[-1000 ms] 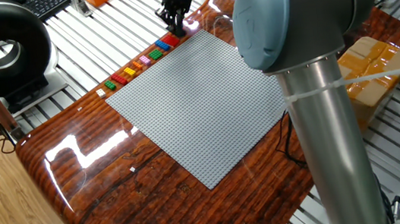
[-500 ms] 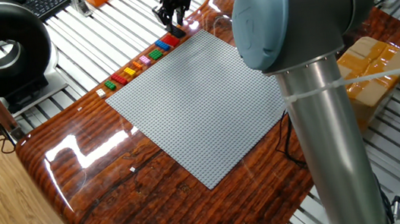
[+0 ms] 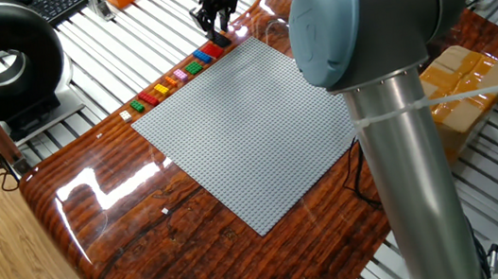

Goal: Build with small Lego blocks

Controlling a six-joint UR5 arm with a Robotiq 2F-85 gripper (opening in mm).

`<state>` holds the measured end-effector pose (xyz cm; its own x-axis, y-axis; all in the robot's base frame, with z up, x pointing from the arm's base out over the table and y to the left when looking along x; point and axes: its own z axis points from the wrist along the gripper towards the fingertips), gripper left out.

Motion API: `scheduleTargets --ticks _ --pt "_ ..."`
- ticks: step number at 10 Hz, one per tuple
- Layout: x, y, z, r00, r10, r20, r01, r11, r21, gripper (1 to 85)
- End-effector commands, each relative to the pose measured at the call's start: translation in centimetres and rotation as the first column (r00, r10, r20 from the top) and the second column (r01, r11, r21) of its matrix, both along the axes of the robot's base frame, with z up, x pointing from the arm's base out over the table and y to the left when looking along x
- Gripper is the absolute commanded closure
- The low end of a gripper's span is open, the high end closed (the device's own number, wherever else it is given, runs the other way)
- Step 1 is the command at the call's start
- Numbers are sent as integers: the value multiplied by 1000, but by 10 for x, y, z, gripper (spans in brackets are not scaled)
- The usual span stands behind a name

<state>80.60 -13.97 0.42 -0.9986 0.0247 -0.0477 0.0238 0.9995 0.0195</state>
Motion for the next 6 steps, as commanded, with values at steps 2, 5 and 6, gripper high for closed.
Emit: scheduleTargets --ticks 2,5,6 --pt "-1 -1 -4 1000 4 2 -4 1000 7 447" --pt "-1 -2 -5 1000 7 2 -7 1000 5 447" --pt "-1 -2 -6 1000 7 2 -7 1000 5 453"
